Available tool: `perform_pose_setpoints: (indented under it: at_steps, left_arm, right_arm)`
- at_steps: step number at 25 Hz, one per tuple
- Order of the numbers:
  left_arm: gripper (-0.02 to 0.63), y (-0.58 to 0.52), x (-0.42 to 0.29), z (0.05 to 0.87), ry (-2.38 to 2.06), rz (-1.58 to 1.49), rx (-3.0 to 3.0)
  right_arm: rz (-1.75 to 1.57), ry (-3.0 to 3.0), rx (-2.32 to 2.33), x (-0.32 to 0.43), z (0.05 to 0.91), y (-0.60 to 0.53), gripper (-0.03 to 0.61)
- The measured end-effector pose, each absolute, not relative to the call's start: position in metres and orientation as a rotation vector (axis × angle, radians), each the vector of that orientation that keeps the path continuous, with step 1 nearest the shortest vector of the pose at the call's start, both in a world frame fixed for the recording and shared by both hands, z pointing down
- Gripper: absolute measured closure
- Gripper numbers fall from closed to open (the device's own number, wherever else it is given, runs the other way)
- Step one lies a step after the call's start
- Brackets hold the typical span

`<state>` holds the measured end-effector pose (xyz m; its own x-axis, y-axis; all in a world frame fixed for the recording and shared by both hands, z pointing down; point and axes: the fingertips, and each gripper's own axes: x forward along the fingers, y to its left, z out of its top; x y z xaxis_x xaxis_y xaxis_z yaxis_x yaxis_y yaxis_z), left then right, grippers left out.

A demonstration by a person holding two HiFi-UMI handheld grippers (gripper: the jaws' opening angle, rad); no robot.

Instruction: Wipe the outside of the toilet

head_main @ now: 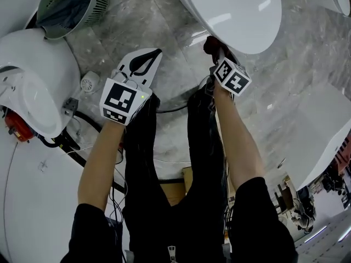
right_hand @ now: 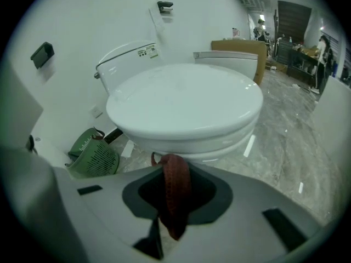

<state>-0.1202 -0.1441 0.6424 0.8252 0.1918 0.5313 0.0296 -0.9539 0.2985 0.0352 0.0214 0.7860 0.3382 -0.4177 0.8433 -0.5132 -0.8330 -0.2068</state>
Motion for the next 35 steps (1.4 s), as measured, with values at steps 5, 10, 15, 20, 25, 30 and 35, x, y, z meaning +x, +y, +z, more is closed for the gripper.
perform_pose_setpoints:
  at_steps: [5, 10, 15, 20, 25, 30, 35]
  left_arm:
    - [0.609, -0.126, -0.107, 0.643, 0.189, 0.846, 2.736]
    - [0.609, -0.110, -0.098, 0.646, 0.197, 0.856, 2.734]
    - [0.609, -0.098, -0.091, 0.649, 0.185, 0.872, 2.723]
    - [0.609, -0.089, -0.078, 0.648, 0.179, 0.868, 2.728]
    - [0.609, -0.086, -0.068, 0.648, 0.178, 0.865, 2.736]
    - [0.609, -0.090, -0.063, 0.646, 0.167, 0.846, 2.732]
    - [0.609, -0.101, -0.068, 0.643, 0.118, 0.819, 2.715]
  right_arm:
    - [1.438, -0.973, 2.365, 0.047, 0.787, 0.043, 0.515]
    - [1.398, -1.030, 2.260, 0.058, 0.790, 0.058, 0.515]
    - [1.402, -0.993, 2.234, 0.073, 0.793, 0.080, 0.515]
    - [1.372, -0.954, 2.209, 0.099, 0.794, 0.102, 0.515]
    - [1.333, -0.952, 2.183, 0.122, 0.794, 0.115, 0.517]
    - [1.380, -0.897, 2.263, 0.134, 0.790, 0.121, 0.517]
    - [1.397, -0.893, 2.278, 0.110, 0.782, 0.120, 0.515]
